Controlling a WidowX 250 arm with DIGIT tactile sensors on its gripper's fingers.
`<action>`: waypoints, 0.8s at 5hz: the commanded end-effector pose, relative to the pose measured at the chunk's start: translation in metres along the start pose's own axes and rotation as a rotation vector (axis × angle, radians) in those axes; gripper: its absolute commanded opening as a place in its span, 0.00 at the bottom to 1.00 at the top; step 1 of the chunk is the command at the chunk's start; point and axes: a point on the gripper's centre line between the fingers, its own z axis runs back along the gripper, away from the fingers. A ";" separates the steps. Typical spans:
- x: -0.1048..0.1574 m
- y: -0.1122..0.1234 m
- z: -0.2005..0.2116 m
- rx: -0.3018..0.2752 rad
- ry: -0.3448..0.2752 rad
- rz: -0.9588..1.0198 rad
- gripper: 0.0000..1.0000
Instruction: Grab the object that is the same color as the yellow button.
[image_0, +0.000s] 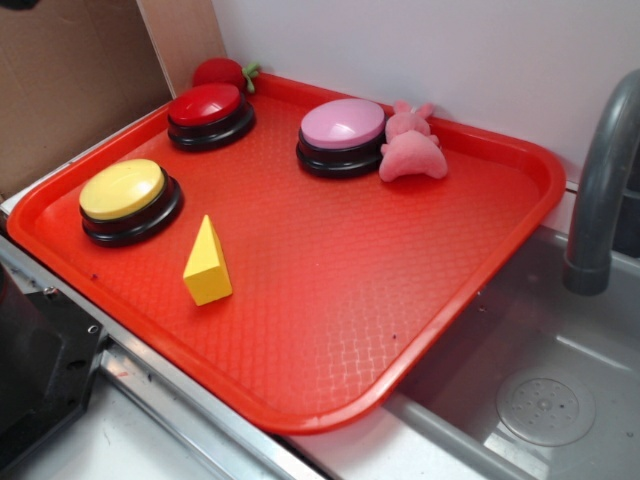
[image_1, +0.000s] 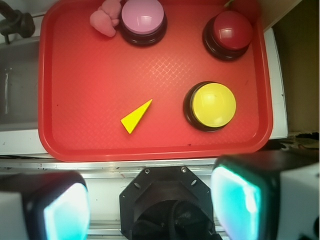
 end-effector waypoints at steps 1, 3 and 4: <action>0.000 0.000 0.000 0.000 0.000 0.000 1.00; 0.027 -0.004 -0.049 -0.080 -0.054 0.336 1.00; 0.041 -0.012 -0.084 -0.060 -0.083 0.476 1.00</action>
